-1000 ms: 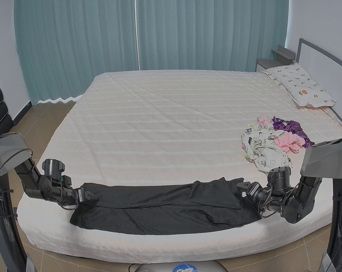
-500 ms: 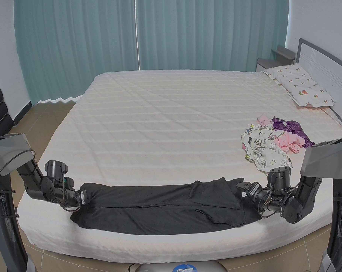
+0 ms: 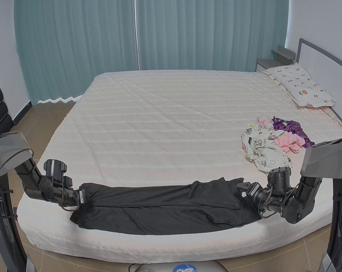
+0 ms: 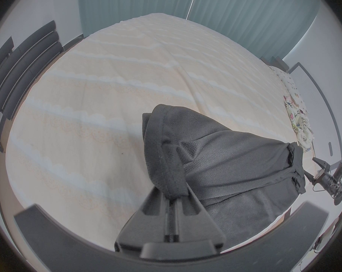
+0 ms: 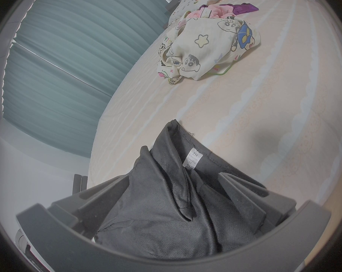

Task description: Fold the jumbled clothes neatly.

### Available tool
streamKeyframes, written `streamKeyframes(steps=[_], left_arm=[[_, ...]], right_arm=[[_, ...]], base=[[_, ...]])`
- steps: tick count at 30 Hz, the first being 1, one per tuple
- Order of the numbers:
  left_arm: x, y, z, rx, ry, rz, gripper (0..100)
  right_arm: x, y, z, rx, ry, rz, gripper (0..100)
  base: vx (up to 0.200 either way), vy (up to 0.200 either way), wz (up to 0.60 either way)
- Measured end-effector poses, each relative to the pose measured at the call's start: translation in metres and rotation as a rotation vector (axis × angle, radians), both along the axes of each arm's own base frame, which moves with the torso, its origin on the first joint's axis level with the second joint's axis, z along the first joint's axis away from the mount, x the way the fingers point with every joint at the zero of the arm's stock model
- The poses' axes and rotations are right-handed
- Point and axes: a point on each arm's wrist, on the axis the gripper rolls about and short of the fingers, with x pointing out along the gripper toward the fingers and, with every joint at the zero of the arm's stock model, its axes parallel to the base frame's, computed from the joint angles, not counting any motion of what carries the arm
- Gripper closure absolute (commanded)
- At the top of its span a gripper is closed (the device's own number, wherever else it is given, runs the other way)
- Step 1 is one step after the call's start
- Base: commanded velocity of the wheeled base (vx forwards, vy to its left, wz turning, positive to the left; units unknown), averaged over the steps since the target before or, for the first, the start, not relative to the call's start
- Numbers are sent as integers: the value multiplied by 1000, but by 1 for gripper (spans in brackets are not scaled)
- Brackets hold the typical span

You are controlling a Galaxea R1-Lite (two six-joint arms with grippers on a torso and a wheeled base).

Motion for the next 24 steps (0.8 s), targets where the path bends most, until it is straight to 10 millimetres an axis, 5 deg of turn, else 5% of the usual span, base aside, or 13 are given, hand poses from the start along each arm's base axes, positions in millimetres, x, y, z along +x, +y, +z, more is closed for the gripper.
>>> streamKeyframes(steps=[24], left_arm=[[7,1,4,6,-30,12,100]], right_arm=[[1,0,1,3,-11,-1,0]], base=[[-25,0,0]])
